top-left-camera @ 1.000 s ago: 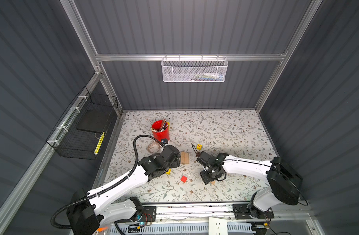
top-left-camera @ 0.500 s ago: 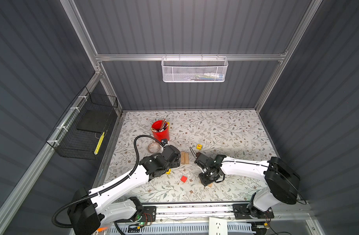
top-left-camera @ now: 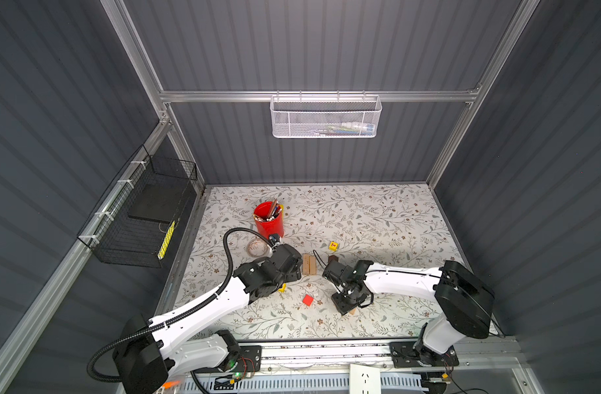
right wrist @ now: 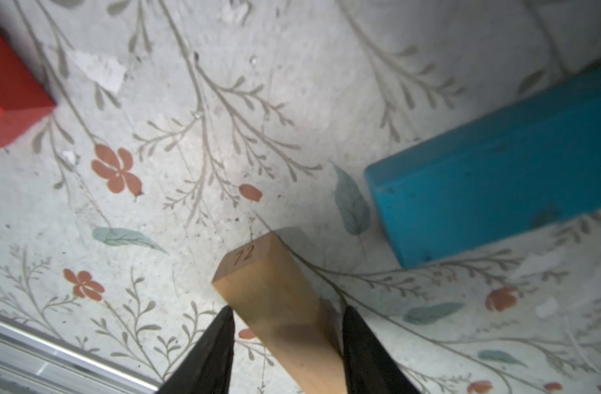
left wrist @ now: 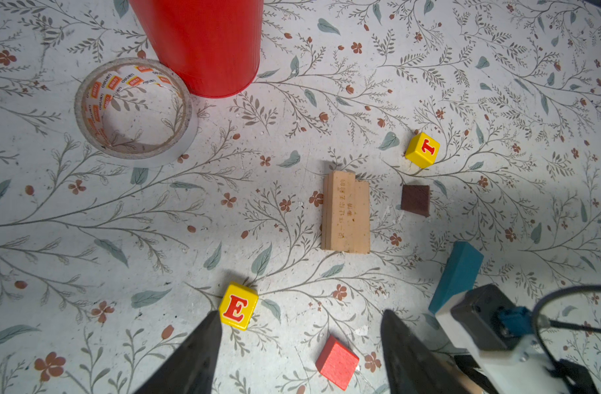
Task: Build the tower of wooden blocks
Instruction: 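Lift the block marked 72 with the right gripper and carry it toward the stack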
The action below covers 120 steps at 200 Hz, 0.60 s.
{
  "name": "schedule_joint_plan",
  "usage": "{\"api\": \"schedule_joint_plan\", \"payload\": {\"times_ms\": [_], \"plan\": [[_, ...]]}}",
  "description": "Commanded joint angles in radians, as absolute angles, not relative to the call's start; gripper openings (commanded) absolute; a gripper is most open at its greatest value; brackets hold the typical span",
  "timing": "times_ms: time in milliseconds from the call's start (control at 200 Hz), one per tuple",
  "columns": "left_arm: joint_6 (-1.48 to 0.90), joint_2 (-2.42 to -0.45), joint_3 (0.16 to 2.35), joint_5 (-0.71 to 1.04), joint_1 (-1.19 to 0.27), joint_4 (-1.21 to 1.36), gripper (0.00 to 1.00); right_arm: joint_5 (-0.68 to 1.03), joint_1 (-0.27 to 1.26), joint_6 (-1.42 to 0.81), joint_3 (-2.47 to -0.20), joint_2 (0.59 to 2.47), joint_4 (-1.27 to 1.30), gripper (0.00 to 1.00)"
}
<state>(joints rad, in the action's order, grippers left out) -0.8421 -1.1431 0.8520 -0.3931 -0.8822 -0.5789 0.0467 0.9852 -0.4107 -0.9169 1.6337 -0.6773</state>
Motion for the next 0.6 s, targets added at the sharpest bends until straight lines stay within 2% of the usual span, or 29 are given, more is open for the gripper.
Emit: {"api": "schedule_joint_plan", "payload": {"times_ms": [0,135,595], "plan": [[-0.856,-1.126,0.834,-0.4,-0.877,-0.591,0.74,0.062,0.991,-0.381,-0.911,1.622,-0.67,0.52],[-0.861,-1.121,0.832,-0.402,-0.877,-0.595,0.74,0.023,0.99,-0.392,-0.929,1.655,-0.705,0.47],[-0.892,-1.081,0.78,-0.362,-0.846,-0.555,0.74,0.061,0.99,-0.506,-0.923,1.612,-0.651,0.23]]}}
